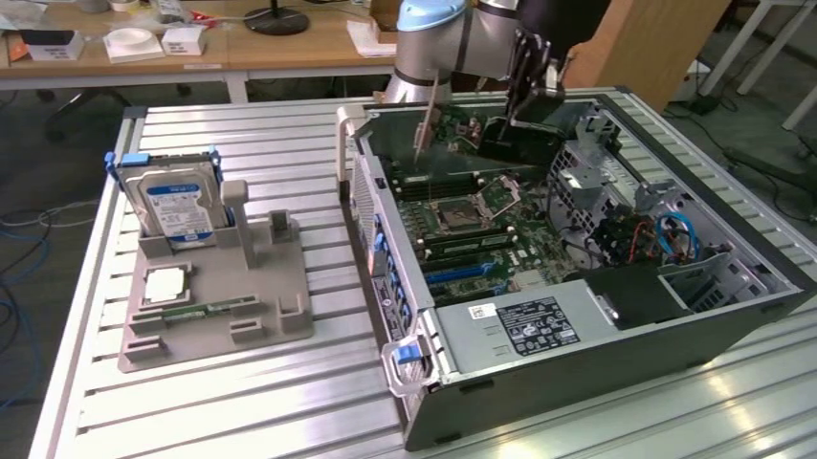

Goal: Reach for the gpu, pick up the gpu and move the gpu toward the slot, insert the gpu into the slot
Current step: 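Insert the gpu into the slot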

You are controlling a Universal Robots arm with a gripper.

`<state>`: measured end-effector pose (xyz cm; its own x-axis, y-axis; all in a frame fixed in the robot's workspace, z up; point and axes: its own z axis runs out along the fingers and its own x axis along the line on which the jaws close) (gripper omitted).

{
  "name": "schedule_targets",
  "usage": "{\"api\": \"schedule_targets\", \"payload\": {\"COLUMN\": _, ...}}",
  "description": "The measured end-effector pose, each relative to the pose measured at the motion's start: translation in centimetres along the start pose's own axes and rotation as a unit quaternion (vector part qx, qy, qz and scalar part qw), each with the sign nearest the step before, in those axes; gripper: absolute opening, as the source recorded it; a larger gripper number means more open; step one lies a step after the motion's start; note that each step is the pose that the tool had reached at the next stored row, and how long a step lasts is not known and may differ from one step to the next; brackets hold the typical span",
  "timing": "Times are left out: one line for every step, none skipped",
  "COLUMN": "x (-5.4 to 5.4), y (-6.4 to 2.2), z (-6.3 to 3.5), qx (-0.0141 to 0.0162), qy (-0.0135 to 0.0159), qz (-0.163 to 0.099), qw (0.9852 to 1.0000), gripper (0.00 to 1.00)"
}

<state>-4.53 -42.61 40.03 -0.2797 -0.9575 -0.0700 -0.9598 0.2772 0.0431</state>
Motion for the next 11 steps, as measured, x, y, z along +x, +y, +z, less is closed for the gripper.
{"api": "schedule_targets", "payload": {"x": 0.01, "y": -0.01, "z": 0.17, "qx": 0.0049, "qy": -0.0006, "qz": -0.026, "qw": 0.9997, "gripper": 0.26}}
{"api": "schedule_targets", "payload": {"x": 0.02, "y": -0.01, "z": 0.2, "qx": 0.0069, "qy": -0.0009, "qz": -0.033, "qw": 0.9994, "gripper": 0.26}}
{"api": "schedule_targets", "payload": {"x": 0.02, "y": -0.01, "z": 0.25, "qx": 0.0088, "qy": -0.0013, "qz": -0.039, "qw": 0.9992, "gripper": 0.26}}
{"api": "schedule_targets", "payload": {"x": 0.02, "y": -0.02, "z": 0.3, "qx": 0.0107, "qy": -0.0018, "qz": -0.046, "qw": 0.9989, "gripper": 0.26}}
{"api": "schedule_targets", "payload": {"x": 0.03, "y": -0.02, "z": 0.34, "qx": 0.0125, "qy": -0.0021, "qz": -0.052, "qw": 0.9986, "gripper": 0.26}}
{"api": "schedule_targets", "payload": {"x": 0.03, "y": -0.02, "z": 0.4, "qx": 0.0152, "qy": -0.0027, "qz": -0.06, "qw": 0.9981, "gripper": 0.26}}
{"api": "schedule_targets", "payload": {"x": 0.03, "y": -0.02, "z": 0.45, "qx": 0.0168, "qy": -0.003, "qz": -0.065, "qw": 0.9977, "gripper": 0.26}}
{"api": "schedule_targets", "payload": {"x": 0.05, "y": -0.03, "z": 0.66, "qx": 0.0162, "qy": -0.0028, "qz": -0.084, "qw": 0.9963, "gripper": 0.26}}
{"api": "schedule_targets", "payload": {"x": 0.05, "y": -0.03, "z": 0.76, "qx": 0.0156, "qy": -0.0026, "qz": -0.093, "qw": 0.9955, "gripper": 0.26}}
{"api": "schedule_targets", "payload": {"x": 0.06, "y": -0.04, "z": 0.85, "qx": 0.0149, "qy": -0.0024, "qz": -0.102, "qw": 0.9947, "gripper": 0.26}}
{"api": "schedule_targets", "payload": {"x": 0.07, "y": -0.04, "z": 0.95, "qx": 0.0143, "qy": -0.0023, "qz": -0.111, "qw": 0.9937, "gripper": 0.26}}
